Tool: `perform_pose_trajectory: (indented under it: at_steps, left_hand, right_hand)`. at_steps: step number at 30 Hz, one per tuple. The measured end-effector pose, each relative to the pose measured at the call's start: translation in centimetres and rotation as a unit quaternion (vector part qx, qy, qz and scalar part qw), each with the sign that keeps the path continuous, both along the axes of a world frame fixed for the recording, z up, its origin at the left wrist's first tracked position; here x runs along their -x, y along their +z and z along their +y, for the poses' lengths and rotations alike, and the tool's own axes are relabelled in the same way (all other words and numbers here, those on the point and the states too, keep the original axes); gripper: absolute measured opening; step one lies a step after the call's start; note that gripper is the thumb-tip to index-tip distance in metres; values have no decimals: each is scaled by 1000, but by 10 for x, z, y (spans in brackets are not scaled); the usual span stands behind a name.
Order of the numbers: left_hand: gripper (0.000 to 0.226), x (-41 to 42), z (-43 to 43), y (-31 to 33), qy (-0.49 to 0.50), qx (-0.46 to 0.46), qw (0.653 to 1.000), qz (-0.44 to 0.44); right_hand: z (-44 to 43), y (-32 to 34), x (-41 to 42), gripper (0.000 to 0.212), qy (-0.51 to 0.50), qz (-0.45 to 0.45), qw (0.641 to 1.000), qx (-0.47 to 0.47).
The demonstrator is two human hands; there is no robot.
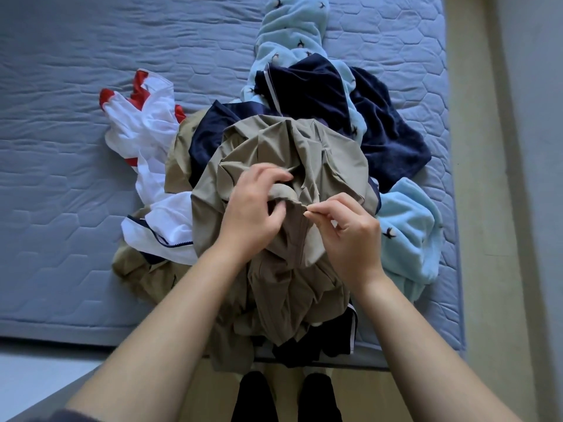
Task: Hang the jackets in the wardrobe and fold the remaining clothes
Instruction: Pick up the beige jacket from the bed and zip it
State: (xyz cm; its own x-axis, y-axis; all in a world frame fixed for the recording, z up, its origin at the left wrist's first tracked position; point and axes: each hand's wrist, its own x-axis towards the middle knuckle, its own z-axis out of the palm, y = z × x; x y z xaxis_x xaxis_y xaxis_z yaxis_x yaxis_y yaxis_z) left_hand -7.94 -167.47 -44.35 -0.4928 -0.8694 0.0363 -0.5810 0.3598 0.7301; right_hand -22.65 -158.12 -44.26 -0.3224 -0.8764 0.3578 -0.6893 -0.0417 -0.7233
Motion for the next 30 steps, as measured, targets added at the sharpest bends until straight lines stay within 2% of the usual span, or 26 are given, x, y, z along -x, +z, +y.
perform_pose_trajectory:
  at_steps: [2, 4, 5, 9, 12, 16, 18, 21, 24, 28, 30]
  left_hand:
    - [24, 3, -15, 4, -146, 37, 984, -93]
    - [12, 6, -22, 7, -179, 35, 971, -154]
    - [10, 7, -24, 10, -176, 30, 972, -153]
    - [12, 3, -38, 23, -136, 5, 989, -63]
    - [8, -3, -37, 27, -130, 3, 990, -45]
    - [9, -14, -38, 40, -38, -25, 998, 47]
    - [9, -17, -39, 50, -59, -32, 997, 36]
    - [11, -20, -28, 68, -102, -45, 994, -4]
    - [11, -25, -17, 96, -139, -37, 990, -13]
    - [14, -27, -4, 155, -193, 11, 981, -26]
    - [13, -30, 6, 187, -207, 37, 977, -35]
  right_hand:
    - [-1, 0, 4, 10, 4, -4, 1000, -1]
    - [-2, -1, 8, 10, 13, -10, 1000, -4]
    - [-3, -2, 9, 8, 23, -9, 1000, -6]
    - [8, -12, 4, 4, 49, 1, 998, -27]
    - [17, -18, 1, 4, 57, -11, 998, -26]
    - [39, -28, -12, 3, 81, -7, 996, -37]
    - [51, -32, -16, 3, 82, -7, 995, -63]
    - [52, -23, -17, 4, 55, -89, 985, -134]
    - [39, 1, -18, 13, 10, -200, 954, -223]
    - [26, 43, -20, 12, -25, -231, 935, -269]
    - [23, 67, -24, 11, -30, -280, 914, -292]
